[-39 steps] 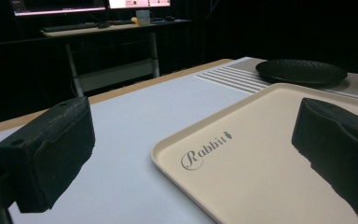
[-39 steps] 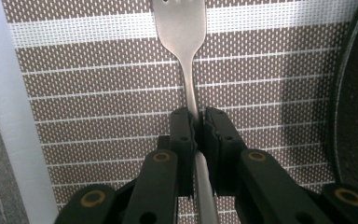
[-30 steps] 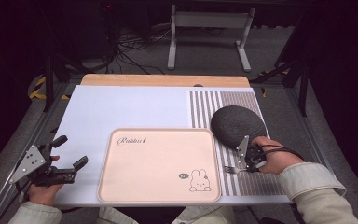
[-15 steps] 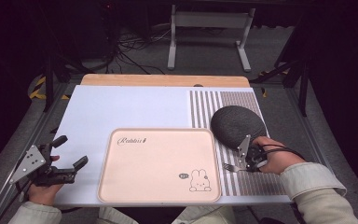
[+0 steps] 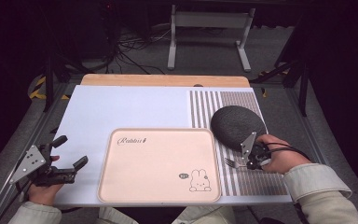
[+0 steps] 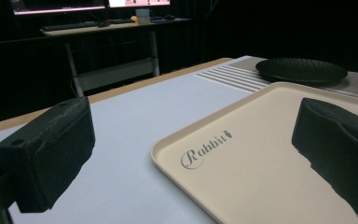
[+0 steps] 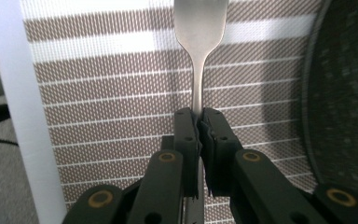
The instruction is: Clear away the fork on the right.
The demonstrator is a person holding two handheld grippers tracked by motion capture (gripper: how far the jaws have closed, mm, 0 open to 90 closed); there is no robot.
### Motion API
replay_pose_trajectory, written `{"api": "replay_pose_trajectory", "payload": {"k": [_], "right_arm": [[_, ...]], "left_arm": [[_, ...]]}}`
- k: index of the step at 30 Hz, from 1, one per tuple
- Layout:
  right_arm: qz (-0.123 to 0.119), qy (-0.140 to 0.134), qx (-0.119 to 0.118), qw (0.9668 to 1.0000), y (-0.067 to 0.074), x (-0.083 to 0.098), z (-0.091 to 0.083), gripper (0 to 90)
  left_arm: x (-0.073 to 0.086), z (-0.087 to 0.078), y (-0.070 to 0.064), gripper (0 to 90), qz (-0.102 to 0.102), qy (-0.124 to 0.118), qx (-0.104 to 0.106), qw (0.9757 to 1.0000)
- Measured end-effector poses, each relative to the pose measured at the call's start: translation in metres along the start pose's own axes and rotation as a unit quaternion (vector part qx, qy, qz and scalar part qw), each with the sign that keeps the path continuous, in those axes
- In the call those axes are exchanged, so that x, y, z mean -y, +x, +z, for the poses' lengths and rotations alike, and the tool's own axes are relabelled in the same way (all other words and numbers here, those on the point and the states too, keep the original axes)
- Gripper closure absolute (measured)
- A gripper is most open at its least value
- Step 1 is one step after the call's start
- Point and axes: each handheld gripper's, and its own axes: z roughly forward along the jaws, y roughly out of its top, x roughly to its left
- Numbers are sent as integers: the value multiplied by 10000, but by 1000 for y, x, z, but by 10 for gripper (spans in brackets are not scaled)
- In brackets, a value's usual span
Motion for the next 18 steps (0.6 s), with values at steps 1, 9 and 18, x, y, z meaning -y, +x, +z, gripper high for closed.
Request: {"api": "replay_pose_trajectory", "payload": {"k": [1,9,18], "right_arm": [[-10,-72,43,10000,0,0,-3,855],[53,-594,208,9980,2,-2,-23,855],[130,-1325,472,9900,7,-7,-45,855]], "left_arm": [[0,0,0,1,4,1,0,10000],[0,0,0,1,-3,3,-2,10000],[0,0,0,1,1,12,-4,10000]]}}
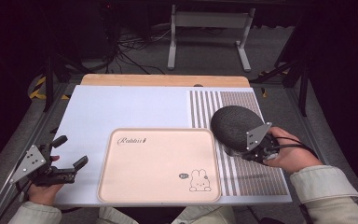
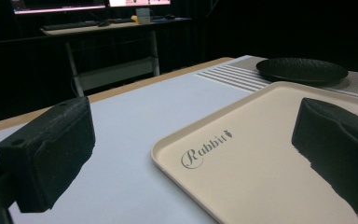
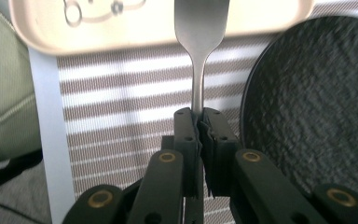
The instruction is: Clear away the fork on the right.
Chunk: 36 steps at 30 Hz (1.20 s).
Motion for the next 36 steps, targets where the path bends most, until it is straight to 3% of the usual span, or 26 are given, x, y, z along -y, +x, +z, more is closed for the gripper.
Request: {"api": "replay_pose_trajectory", "payload": {"k": [12,18,20,22,27,28,29,30,32,36], "right_arm": [[120,-776,308,9964,6,-15,-18,855],[253,-1318,426,9900,9,-26,-22,855],[454,-1391,420,9883,10,-31,-22,856],[502,-1431,457,9874,10,-33,-21,856],[879,-1711,439,9803,11,-43,-20,856],[879,-1711,439,9803,11,-43,-20,856],[1064,-1811,427,9768,10,-46,-19,856],[1064,-1811,427,9768,10,-46,-19,856],[1362,-1907,334,9716,10,-49,-18,856],[1871,-1955,421,9618,10,-54,-16,856]], "left_arm": [[0,0,0,1,2,11,-1,10000],[0,0,0,1,7,13,-2,10000],[0,0,0,1,4,7,-9,10000],[0,0,0,1,17,5,-12,10000],[0,-1,0,1,21,4,-3,10000],[0,-1,0,1,21,4,-3,10000],[0,0,0,1,12,-4,-2,10000],[0,0,0,1,12,-4,-2,10000],[0,-1,0,1,14,0,0,10000],[0,-1,0,1,19,6,6,10000]]}}
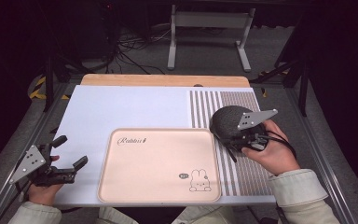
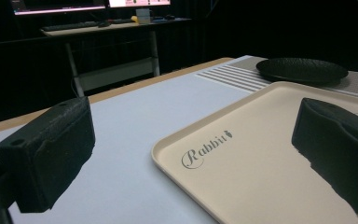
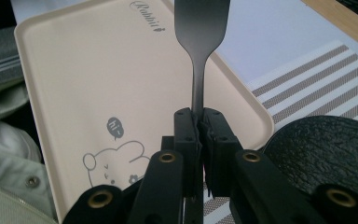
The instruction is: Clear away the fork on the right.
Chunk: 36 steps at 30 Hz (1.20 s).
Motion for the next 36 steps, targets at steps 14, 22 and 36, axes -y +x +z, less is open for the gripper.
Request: {"api": "replay_pose_trajectory", "payload": {"k": [14,22,36], "right_arm": [[1109,310,376,9926,9,-16,20,856],[1589,438,586,9846,16,-25,31,857],[2445,727,880,9629,21,-41,53,857]], "left_arm": [[0,0,0,1,-8,-5,-5,10000],[0,0,0,1,9,-3,-3,10000],[0,-1,1,1,10,-1,21,10000]]}}
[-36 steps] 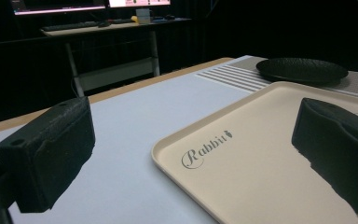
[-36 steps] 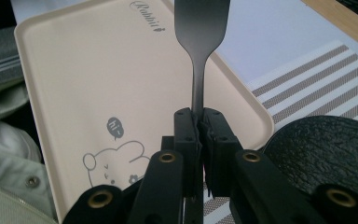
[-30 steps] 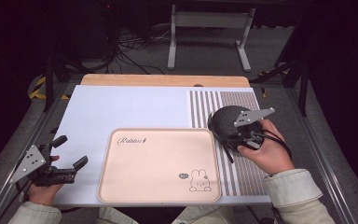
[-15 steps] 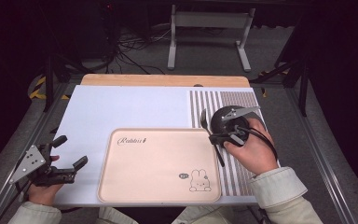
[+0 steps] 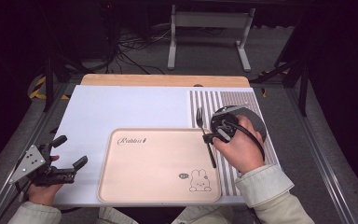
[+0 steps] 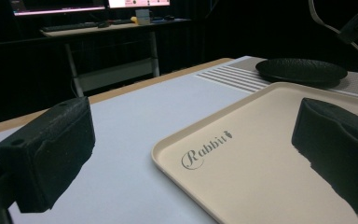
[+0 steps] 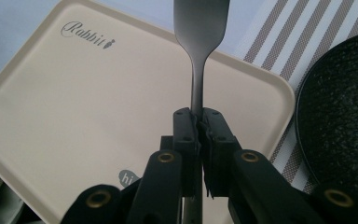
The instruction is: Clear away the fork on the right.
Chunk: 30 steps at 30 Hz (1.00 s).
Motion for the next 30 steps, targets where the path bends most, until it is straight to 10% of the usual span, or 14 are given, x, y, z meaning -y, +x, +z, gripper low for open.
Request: {"api": "replay_pose_trajectory", "payload": {"k": [30], "right_arm": [[643,1054,242,9921,4,8,54,857]], "left_arm": [[0,0,0,1,5,-10,-15,10000]]}}
